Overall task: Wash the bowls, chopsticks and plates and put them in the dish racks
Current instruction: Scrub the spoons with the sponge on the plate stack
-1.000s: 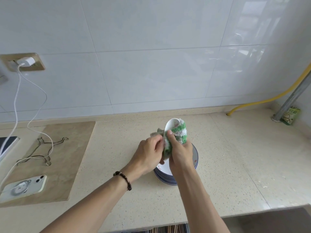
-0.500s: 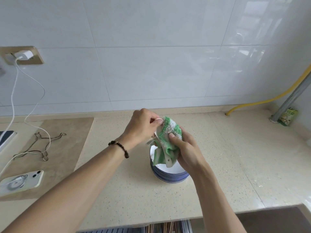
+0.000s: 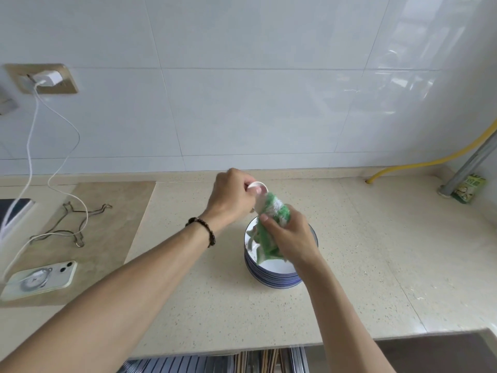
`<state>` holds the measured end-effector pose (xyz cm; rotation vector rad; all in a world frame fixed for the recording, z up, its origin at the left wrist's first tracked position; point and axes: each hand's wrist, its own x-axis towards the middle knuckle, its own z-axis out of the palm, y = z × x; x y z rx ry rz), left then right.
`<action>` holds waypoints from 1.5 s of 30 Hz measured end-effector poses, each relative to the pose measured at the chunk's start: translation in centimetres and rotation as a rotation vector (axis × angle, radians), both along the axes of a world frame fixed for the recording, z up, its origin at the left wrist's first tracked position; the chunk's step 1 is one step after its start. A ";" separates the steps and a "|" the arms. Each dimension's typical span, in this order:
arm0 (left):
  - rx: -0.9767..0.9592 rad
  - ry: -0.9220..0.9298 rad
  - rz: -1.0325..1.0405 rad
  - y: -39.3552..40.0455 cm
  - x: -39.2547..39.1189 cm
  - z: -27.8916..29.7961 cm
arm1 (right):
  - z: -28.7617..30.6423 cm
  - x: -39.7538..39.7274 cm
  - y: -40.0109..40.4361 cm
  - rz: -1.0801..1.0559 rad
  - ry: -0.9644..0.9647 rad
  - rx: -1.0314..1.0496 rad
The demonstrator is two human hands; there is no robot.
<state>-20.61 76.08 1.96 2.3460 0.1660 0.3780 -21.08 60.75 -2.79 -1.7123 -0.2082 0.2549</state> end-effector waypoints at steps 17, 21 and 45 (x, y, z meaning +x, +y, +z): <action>-0.157 0.041 0.172 1.6 0.3 2.6 | 2.4 -1.4 -2.4 0.227 0.005 0.101; -0.138 0.153 0.022 0.1 -1.0 2.3 | 2.6 -0.9 -1.6 0.158 -0.004 0.066; -0.276 0.128 -0.153 -1.7 -6.4 -0.8 | 2.3 -1.1 5.6 -0.700 0.025 0.466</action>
